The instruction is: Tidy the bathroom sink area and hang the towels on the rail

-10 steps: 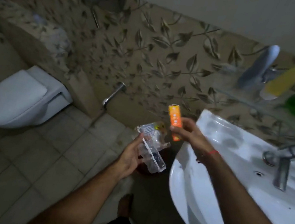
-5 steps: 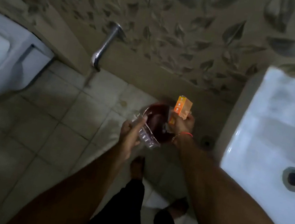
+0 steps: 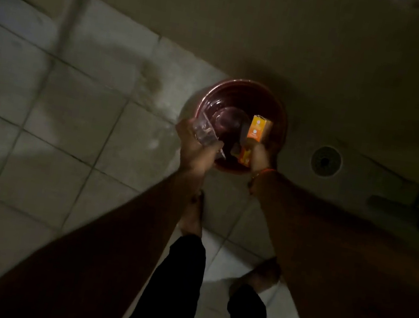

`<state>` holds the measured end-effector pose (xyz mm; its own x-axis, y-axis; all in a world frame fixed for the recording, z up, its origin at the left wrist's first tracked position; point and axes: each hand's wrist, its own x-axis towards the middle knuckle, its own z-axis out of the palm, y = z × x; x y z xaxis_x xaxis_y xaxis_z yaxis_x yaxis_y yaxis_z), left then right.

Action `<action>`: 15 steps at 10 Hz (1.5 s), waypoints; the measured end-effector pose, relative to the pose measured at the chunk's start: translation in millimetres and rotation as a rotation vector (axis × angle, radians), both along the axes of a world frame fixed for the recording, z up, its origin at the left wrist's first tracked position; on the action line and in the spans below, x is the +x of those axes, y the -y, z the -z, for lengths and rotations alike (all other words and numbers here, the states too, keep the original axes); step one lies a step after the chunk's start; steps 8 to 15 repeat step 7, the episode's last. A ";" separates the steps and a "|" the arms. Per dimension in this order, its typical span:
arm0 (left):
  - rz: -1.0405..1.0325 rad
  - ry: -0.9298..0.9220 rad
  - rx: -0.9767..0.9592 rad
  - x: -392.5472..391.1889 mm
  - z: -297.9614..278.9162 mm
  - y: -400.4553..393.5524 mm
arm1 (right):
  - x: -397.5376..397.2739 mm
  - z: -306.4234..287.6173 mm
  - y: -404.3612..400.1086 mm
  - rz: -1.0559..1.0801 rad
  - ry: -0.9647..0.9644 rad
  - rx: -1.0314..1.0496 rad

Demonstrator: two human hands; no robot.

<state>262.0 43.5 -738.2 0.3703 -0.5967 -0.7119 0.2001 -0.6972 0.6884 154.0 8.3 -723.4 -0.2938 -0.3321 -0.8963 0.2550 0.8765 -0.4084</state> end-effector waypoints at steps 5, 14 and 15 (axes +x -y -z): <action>0.267 0.027 -0.003 -2.0 6.3 -15.2 | 15.0 22.4 -2.7 -0.224 -0.195 0.000; 0.328 0.195 -0.062 -14.1 -68.2 -21.3 | 8.5 -54.3 -2.1 -0.301 -0.375 -0.114; 0.328 0.195 -0.062 -14.1 -68.2 -21.3 | 8.5 -54.3 -2.1 -0.301 -0.375 -0.114</action>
